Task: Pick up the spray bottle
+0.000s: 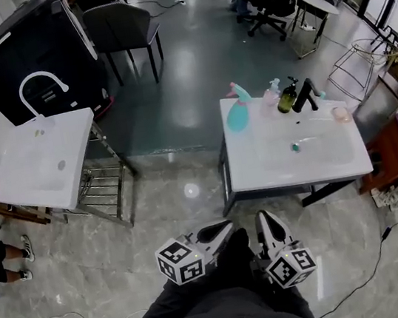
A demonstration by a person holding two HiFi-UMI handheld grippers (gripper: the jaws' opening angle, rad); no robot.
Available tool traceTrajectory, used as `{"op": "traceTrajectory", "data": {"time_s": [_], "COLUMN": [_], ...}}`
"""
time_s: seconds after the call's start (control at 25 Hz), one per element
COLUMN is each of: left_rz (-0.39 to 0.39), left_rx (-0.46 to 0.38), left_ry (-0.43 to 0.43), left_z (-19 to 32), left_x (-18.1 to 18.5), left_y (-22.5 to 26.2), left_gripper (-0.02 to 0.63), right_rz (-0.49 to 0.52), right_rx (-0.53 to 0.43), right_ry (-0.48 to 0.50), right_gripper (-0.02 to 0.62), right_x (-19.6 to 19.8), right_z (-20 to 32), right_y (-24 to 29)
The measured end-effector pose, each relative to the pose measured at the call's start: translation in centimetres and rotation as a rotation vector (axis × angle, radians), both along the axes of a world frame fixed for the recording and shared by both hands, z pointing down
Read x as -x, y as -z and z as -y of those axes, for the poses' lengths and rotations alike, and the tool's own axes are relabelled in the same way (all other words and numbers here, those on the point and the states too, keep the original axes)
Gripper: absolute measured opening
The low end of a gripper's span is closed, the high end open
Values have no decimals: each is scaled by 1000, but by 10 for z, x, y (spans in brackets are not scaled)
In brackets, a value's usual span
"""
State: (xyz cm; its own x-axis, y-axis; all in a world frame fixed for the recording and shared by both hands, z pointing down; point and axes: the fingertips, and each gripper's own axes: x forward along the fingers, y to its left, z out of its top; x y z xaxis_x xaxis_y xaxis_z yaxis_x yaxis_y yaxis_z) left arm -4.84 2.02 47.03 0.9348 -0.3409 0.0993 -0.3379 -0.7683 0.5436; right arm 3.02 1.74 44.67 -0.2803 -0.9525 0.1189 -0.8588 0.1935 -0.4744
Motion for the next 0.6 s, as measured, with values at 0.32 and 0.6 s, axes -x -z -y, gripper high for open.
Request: {"op": "traceTrajectory", "data": {"time_s": [0.32,0.6], "left_rz": [-8,15], "left_rx": [-9,-11], "left_ry": [5,15], "left_z": [11,30], "left_x": [-7,-7], "left_y": [-2,-6], "left_gripper": [6,6], "right_rz": [6,29], "right_rx": [0,-12], "right_ry": [15,28], "right_gripper": [11,11], "right_x": [0,-2], "right_z": [15,41], "right_y": [-5,-8]}}
